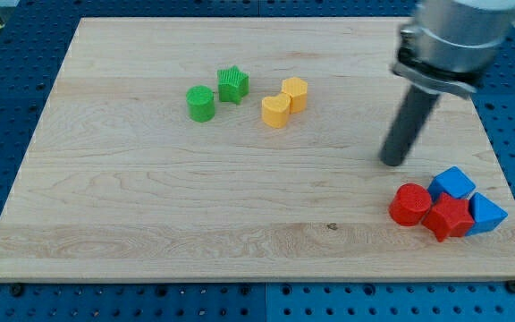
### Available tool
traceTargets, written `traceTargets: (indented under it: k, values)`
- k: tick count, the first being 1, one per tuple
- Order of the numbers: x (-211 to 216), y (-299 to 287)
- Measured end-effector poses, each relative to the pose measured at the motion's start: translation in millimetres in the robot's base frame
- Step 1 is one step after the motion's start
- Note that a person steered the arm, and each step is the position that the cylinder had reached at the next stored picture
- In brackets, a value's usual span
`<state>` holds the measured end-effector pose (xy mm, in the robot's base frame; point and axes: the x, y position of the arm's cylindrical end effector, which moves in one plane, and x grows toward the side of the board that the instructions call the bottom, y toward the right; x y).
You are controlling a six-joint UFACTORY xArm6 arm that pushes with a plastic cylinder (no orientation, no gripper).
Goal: Slide the green circle to yellow heart
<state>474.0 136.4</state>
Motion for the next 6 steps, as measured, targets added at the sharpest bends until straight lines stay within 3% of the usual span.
traceTargets:
  k: [2, 3, 4, 6]
  values:
    - [-11, -205]
    - [-57, -288]
    - [-87, -269]
    - [-87, -155]
